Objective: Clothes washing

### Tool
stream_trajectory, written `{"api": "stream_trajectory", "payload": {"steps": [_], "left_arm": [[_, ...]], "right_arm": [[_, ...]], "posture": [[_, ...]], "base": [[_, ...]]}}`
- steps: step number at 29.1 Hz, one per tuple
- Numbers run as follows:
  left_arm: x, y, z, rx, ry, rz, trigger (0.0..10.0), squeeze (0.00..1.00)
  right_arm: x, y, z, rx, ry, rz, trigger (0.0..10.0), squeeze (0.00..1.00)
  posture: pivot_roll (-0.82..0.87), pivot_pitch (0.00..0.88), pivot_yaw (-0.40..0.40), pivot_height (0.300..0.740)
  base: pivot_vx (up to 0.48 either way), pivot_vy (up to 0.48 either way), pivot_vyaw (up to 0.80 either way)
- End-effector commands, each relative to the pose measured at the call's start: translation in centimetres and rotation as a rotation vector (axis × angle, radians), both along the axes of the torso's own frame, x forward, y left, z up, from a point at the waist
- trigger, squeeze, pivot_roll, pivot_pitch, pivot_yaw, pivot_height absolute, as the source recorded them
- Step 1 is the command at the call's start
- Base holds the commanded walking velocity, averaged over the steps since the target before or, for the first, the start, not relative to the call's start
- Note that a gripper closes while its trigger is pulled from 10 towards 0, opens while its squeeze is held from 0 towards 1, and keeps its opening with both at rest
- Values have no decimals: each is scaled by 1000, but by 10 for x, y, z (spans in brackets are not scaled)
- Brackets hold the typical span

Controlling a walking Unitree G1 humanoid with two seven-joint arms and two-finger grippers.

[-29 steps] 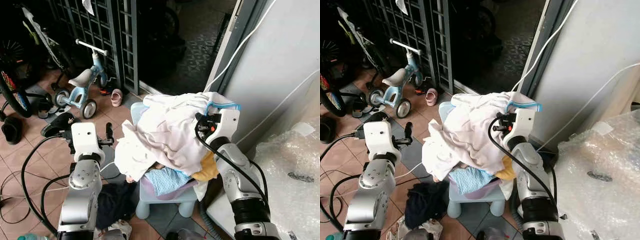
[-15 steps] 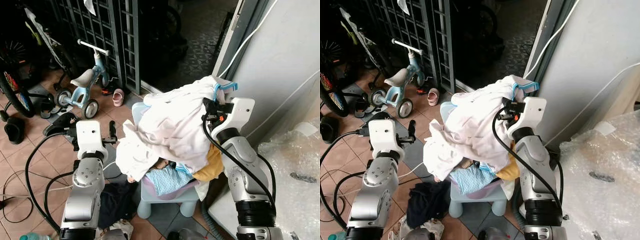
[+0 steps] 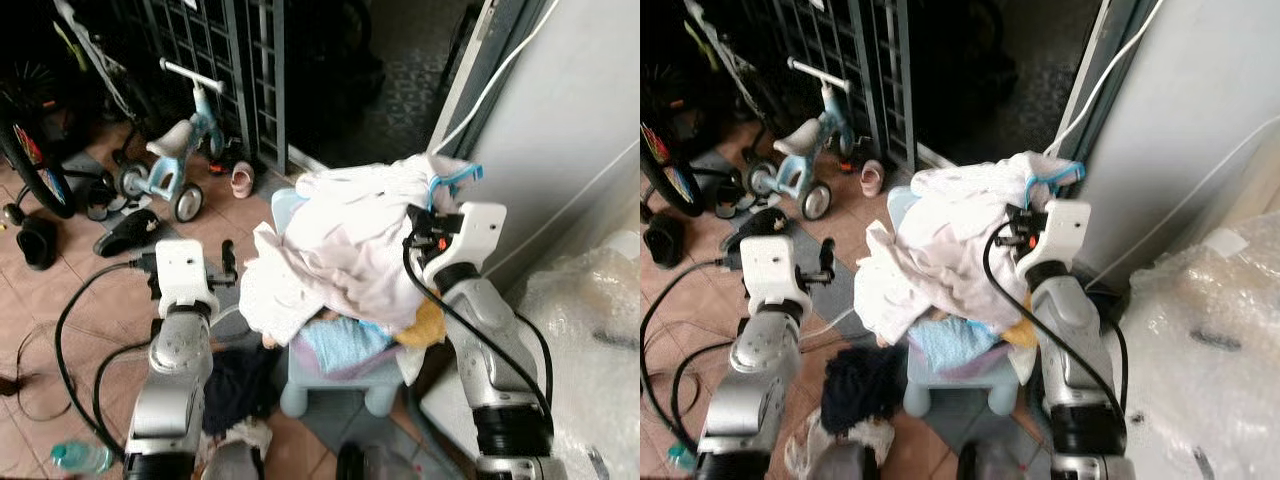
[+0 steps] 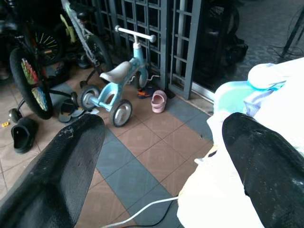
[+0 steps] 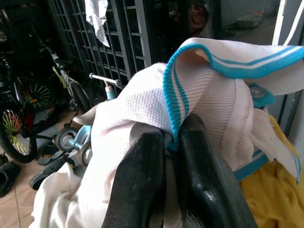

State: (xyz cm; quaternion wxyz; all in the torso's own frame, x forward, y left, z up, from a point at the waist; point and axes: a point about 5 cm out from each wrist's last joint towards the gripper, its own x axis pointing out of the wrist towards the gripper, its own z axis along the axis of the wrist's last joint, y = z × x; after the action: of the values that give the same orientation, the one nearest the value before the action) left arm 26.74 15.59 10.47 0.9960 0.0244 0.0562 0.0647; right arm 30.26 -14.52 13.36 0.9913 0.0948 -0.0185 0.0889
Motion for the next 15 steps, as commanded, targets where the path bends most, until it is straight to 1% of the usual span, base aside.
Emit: {"api": "stream_trajectory", "payload": {"steps": [1,9,15], "left_arm": [[0,0,-1,3,7,11,10000,0],[0,0,-2,1,14,10,10000,0],[1,0,-2,-1,12,13,10000,0]], "right_arm": [[1,-1,5,-14,-11,-7,10000,0],[0,-1,3,-24,-7,-10,10000,0],[2,-2,4,-35,-12,-15,10000,0]], "posture": [[9,0,-22,740],[8,0,-22,740],[8,0,-27,740]], "base": [[-289,0,-575],[-284,0,-800],[0,0,-800]]}}
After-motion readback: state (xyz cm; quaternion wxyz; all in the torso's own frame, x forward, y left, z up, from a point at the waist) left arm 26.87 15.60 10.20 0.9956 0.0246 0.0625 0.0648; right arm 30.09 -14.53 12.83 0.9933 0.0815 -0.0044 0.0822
